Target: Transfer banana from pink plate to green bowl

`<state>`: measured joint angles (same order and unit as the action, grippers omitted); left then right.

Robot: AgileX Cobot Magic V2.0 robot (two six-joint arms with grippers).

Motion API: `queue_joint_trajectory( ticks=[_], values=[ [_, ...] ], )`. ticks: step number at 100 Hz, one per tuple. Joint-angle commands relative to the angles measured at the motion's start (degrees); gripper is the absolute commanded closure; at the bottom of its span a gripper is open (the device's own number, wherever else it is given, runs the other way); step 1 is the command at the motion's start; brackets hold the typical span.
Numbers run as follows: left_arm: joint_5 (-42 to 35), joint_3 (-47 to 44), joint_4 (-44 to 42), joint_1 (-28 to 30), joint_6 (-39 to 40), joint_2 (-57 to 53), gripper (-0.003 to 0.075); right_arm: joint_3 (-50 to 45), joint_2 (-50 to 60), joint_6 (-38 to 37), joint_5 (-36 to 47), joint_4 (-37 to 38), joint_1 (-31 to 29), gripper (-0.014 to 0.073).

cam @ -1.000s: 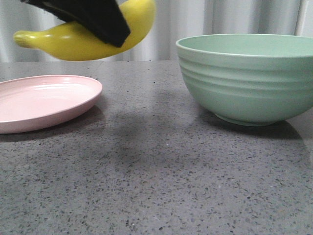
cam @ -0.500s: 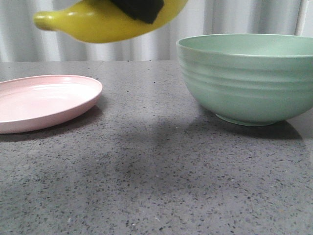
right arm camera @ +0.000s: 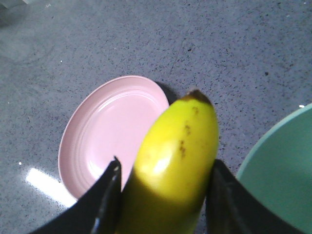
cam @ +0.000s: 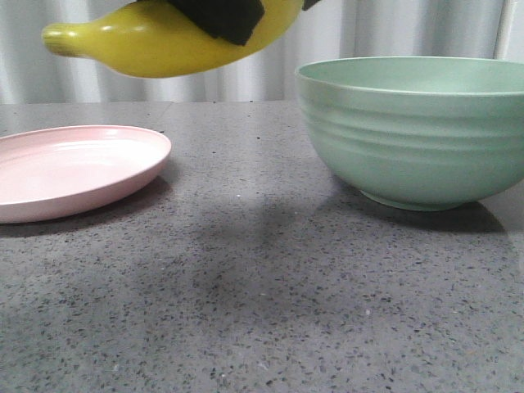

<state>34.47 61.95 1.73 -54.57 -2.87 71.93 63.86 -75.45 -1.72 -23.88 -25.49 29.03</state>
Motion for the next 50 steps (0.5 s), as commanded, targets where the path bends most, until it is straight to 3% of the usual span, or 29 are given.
queue_joint_trajectory(
  ticks=[1,6,22,30,50],
  values=[
    [-5.72,2.14,0.81,-0.48,-0.87,-1.96,0.0704,1.86,0.98,3.27,2.47,1.59,0.04,0.0623],
    [-5.61,2.14,0.44,-0.35,-0.87,-1.96,0.0642,1.86,0.98,3.27,2.58,1.59,-0.08,0.0675],
    [-5.37,2.14,-1.73,-0.03,-0.87,-2.73,0.0357,1.86,1.26,3.27,4.19,1.97,-0.58,0.0673],
    [-5.37,2.14,-2.64,-0.03,-0.31,-3.67,0.0309,2.0,1.53,3.27,4.82,1.97,-1.89,0.0673],
    [-5.37,2.14,-3.35,-0.03,0.05,-6.57,0.0308,2.0,2.72,3.27,5.88,2.05,-8.46,0.0673]
  ],
)
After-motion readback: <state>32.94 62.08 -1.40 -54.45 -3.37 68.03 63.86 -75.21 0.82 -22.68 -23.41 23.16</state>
